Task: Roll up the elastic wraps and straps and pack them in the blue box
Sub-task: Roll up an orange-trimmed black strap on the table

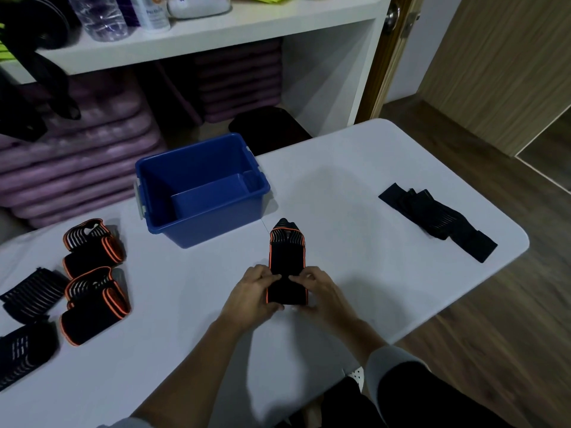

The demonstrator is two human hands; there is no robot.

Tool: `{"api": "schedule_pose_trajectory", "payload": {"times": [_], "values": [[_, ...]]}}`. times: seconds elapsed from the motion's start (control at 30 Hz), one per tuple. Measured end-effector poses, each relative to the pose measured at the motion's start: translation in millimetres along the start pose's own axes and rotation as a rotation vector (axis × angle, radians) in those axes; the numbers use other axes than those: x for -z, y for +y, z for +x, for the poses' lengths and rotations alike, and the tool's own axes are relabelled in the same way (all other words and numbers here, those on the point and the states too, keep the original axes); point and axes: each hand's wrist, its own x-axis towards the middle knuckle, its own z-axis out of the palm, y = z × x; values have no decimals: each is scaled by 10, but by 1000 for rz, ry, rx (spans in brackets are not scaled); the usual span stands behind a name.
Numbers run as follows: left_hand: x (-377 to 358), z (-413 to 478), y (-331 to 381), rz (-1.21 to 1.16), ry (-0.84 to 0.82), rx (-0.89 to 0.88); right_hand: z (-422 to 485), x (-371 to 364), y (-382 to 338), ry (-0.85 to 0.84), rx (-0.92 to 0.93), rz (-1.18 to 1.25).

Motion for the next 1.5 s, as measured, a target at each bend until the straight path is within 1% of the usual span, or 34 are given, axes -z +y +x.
{"api": "schedule_pose_trajectory", "payload": {"times": [0.1,0.17,0.23,0.33,0.43,0.53,0.6,0.7,0.87,0.97,1.03,1.2,1.3,1.5], "values": [[80,55,35,-87,-37,77,43,63,1,11,8,-10],[140,118,53,-146,-38,149,82,99,-8,48,-8,-19],[161,200,64,-198,3,230,184,112,-26,96,-108,29],[90,338,58,-219,121,262,375,83,-55,160,-272,131],[20,421,86,-241,174,274,522,76,-40,236,-361,170],[-21,429,99,-368,181,288,578,68,-7,240,-405,274],[-32,422,99,-411,207,321,545,37,22,224,-326,334],[-30,424,101,-471,258,351,456,-20,99,199,-209,314],[-39,437,101,-538,297,366,514,59,70,191,-99,254],[-29,401,124,-569,294,364,520,58,61,188,-105,248],[-18,339,148,-619,296,394,492,17,49,188,-108,258],[77,68,209,-773,420,469,499,-105,-88,169,-99,366],[173,-198,206,-826,524,541,560,-191,-249,50,-73,412],[361,-913,97,-840,788,684,652,-500,-834,-256,113,438]]}}
